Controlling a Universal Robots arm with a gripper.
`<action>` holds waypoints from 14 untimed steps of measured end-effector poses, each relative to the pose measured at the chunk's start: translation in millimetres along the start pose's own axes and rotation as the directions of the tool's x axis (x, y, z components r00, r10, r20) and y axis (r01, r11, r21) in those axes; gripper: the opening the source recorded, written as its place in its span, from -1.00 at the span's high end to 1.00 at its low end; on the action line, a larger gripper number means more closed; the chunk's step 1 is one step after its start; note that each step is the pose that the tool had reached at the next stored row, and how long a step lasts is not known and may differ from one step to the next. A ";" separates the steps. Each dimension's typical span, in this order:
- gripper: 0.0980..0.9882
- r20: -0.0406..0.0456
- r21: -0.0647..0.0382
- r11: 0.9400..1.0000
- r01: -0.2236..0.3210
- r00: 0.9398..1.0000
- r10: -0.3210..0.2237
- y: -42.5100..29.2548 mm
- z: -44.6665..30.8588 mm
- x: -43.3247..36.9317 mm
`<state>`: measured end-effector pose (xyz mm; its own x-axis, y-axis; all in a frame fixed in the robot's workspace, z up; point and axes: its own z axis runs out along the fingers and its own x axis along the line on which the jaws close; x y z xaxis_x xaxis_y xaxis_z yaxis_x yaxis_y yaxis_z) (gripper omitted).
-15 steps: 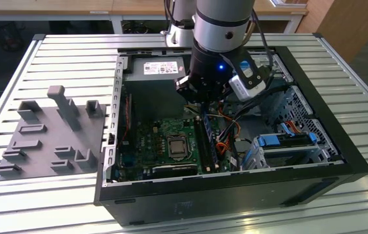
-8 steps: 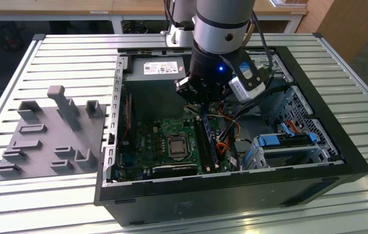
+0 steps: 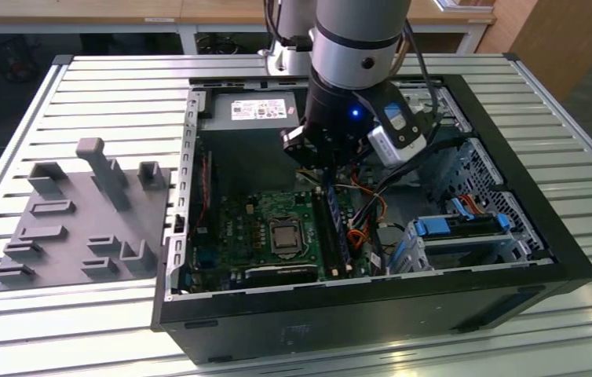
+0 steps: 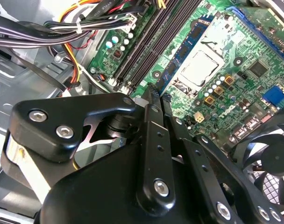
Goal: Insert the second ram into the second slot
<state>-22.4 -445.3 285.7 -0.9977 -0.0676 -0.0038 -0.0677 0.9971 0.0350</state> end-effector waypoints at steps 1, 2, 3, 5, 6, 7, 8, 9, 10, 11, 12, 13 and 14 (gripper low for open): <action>0.91 0.000 0.000 1.000 0.000 1.000 0.000 -0.1 0.3 0.0; 0.91 0.000 0.000 1.000 0.000 1.000 0.000 -0.2 0.6 0.0; 0.91 0.000 0.000 1.000 0.000 1.000 0.000 -0.3 0.9 0.0; 0.91 0.000 0.000 1.000 0.000 1.000 0.000 -0.5 1.6 0.0; 0.91 0.000 0.000 1.000 0.000 1.000 0.000 -0.6 1.9 0.0; 0.91 0.000 0.000 1.000 0.000 1.000 0.000 -0.7 2.3 0.0; 0.91 -0.001 0.000 1.000 0.000 1.000 0.000 -0.8 2.6 0.1; 0.91 -0.001 0.000 1.000 0.000 1.000 0.000 -0.9 2.9 0.1; 0.91 -0.001 0.000 1.000 0.000 1.000 0.000 -1.0 3.3 0.1; 0.91 -0.001 0.000 1.000 0.000 1.000 0.000 -1.1 3.6 0.1; 0.91 -0.001 0.000 1.000 0.000 1.000 0.000 -1.2 4.1 0.1; 0.91 -0.002 0.000 1.000 0.000 1.000 0.000 -1.4 4.7 0.1; 0.91 -0.003 0.000 1.000 0.000 1.000 0.000 -1.7 5.4 0.1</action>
<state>-22.3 -446.8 280.2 -0.9977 -0.0675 -0.0007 -0.0675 0.9971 0.0353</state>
